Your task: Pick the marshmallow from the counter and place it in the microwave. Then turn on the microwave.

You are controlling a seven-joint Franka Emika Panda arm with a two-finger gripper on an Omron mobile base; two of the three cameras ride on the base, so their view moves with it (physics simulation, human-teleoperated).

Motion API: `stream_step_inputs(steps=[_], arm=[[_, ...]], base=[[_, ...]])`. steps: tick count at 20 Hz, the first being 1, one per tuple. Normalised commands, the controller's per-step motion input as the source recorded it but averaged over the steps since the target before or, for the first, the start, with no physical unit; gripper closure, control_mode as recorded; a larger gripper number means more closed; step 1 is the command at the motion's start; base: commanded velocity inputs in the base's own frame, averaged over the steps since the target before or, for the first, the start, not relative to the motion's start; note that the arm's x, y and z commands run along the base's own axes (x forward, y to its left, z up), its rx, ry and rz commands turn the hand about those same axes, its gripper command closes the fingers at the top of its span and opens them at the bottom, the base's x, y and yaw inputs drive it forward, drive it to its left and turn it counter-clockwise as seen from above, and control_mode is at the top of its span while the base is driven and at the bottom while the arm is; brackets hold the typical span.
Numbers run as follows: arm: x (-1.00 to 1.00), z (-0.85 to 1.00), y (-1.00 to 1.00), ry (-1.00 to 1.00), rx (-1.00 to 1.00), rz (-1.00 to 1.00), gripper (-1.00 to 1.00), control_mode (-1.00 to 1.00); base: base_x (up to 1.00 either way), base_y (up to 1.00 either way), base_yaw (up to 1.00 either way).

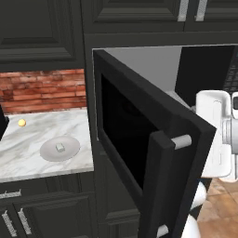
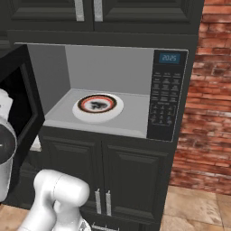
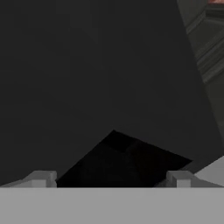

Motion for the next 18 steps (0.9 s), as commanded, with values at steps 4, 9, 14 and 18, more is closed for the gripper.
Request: stream_step_inputs(steps=[4,9,14,18], arm=[[-0.04,-0.03,0.51,-0.06,0.0,-0.13,-1.0,-1.0],[0.0,-0.06,0.45,-0.06,0.0,-0.11,-1.0,-1.0],[0.0,-0.07,0.42,-0.06,0.0,-0.11,-1.0,-1.0],[0.0,-0.06,0.34,-0.05,0.0,-0.11,-1.0,-1.0]], base=[[0.0,0.0,0.0],[0.0,0.0,0.0],[0.0,0.0,0.0],[0.0,0.0,0.0]])
